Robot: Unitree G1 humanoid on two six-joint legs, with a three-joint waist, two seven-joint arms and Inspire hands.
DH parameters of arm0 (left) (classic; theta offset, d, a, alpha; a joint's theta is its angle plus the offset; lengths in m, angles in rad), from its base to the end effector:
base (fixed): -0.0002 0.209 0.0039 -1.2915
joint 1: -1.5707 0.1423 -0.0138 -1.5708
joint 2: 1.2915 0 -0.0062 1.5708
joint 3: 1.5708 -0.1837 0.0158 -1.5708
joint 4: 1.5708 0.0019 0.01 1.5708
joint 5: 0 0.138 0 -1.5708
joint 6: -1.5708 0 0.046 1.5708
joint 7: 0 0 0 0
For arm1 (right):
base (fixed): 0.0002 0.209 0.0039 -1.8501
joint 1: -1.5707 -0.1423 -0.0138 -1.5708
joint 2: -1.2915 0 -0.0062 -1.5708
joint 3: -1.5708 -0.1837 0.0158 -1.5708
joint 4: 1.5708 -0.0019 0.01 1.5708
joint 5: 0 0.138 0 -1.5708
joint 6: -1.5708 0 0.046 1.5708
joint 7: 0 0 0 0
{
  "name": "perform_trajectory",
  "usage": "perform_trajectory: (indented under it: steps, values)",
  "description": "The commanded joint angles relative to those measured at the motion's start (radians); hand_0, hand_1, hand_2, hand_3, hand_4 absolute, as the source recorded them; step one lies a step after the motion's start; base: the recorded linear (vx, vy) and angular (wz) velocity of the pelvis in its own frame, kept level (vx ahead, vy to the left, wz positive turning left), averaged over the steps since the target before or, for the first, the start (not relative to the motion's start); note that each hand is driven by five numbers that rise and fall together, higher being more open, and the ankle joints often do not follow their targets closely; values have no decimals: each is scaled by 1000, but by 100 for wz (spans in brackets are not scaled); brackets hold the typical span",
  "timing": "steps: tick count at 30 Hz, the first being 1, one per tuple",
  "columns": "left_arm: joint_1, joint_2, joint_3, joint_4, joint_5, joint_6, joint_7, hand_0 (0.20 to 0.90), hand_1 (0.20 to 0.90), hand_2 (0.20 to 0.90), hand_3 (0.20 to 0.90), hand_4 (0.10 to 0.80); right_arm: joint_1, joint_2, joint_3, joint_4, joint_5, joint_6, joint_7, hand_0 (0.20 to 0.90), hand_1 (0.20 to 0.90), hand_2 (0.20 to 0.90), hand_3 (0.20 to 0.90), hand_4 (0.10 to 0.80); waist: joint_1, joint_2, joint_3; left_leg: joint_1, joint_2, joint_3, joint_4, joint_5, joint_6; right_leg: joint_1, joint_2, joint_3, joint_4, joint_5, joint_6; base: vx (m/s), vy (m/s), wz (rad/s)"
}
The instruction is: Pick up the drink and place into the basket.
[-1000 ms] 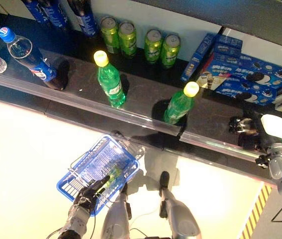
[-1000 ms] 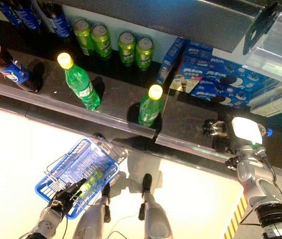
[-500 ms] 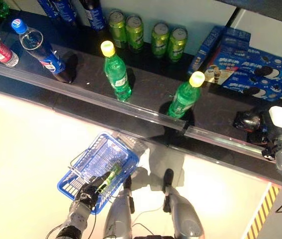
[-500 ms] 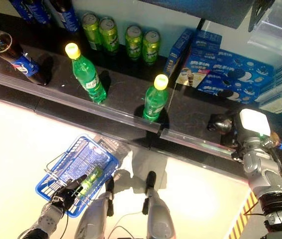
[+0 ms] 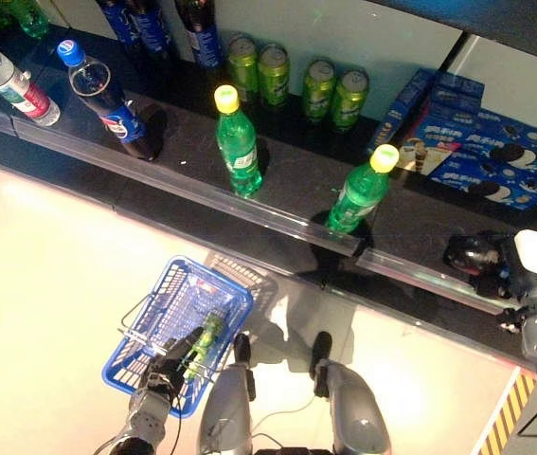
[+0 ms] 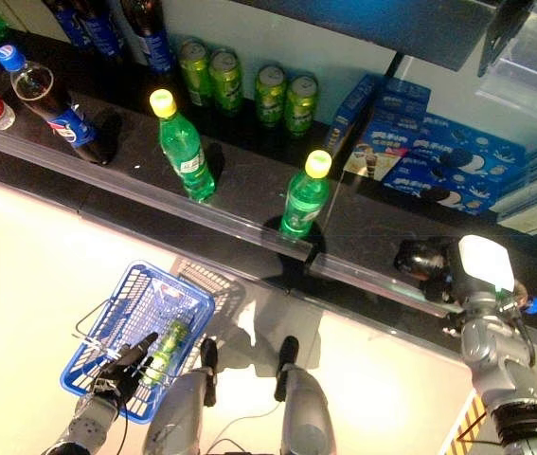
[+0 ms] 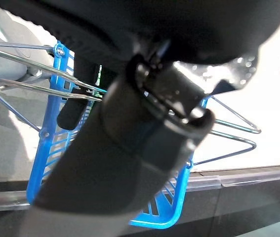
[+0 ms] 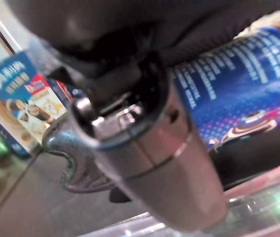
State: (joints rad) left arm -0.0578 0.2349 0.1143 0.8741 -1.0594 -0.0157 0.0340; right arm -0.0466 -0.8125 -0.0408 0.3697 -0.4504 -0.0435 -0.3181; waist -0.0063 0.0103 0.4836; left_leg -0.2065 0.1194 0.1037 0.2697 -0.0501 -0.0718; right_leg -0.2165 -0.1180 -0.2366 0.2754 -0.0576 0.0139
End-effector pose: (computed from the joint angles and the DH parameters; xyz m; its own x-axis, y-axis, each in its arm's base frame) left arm 0.1490 0.2380 -0.0741 0.6611 0.2699 -0.7001 -0.7086 0.5314 -0.4643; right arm 0.1986 -0.3354 0.0768 0.9351 -0.3271 0.1365 0.2208 0.2365 -0.9462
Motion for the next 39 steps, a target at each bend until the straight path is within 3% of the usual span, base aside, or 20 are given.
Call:
perform_trajectory:
  steps: [1, 2, 9, 16, 22, 24, 27, 28, 39]
  values:
    - [168, 40, 32, -118, -1, -96, -28, 300, 300, 300, 200, 100, 79, -70, -89, -194, 39, -97, -51, 300, 300, 300, 200, 100, -31, -23, -105, -88, 52, 7, 139, 122, -29, 77, 10, 49, 7, -33, 4, 168, 75, -5]
    - [195, 29, 56, -123, 6, -92, -23, 300, 300, 300, 200, 100, 118, -64, -146, -279, 72, -136, -13, 300, 300, 300, 200, 100, -37, -24, -126, -69, 56, 14, 139, 136, -34, 108, 13, 57, -2, -37, 4, 182, 76, -2]
    - [262, -9, 95, -113, 31, -89, -18, 300, 300, 300, 200, 100, 219, -21, -254, -467, 175, -225, 82, 300, 300, 300, 200, 100, -43, -24, -205, 30, 65, 43, 104, 156, -41, 212, 24, 74, -46, -43, 6, 164, 60, -14]
    - [282, -19, 113, -91, 46, -88, -19, 300, 300, 300, 200, 100, 242, -14, -301, -538, 246, -260, 112, 300, 300, 300, 200, 100, -43, -28, -260, 104, 71, 60, 58, 160, -44, 275, 29, 81, -83, -37, 10, 98, 30, -7]
    - [286, -24, 120, -92, 34, -115, -32, 300, 300, 300, 200, 100, 248, 8, -318, -629, 410, -309, 260, 300, 300, 300, 200, 100, -48, -29, -285, 140, 71, 69, 35, 165, -46, 297, 35, 93, -97, -34, 10, 31, 15, -1]
    - [289, -32, 116, -109, 24, -139, -44, 300, 300, 300, 200, 100, 232, 33, -285, -681, 553, -316, 409, 300, 300, 300, 200, 100, -45, -28, -294, 149, 70, 68, 28, 170, -47, 305, 36, 96, -103, -33, 9, 2, 35, -1]
    - [291, -34, 110, -119, 20, -156, -58, 300, 300, 300, 200, 100, 220, 48, -260, -707, 636, -315, 492, 300, 300, 300, 200, 100, -43, -27, -296, 150, 68, 65, 27, 173, -48, 306, 37, 97, -105, -34, 8, -2, 11, 0]
    - [292, -32, 102, -132, 12, -172, -73, 300, 300, 300, 200, 100, 198, 64, -222, -732, 756, -294, 588, 300, 300, 300, 200, 100, -37, -25, -298, 151, 68, 63, 29, 179, -48, 310, 37, 95, -104, -36, 5, -7, 43, -1]
    - [293, -32, 30, -202, -10, -244, -137, 300, 300, 300, 200, 100, 90, 170, -34, -792, 981, -182, 809, 300, 300, 300, 200, 100, 2, -9, -307, 138, 58, 39, 14, 211, -54, 320, 29, 77, -116, -33, 1, -9, 51, 2]
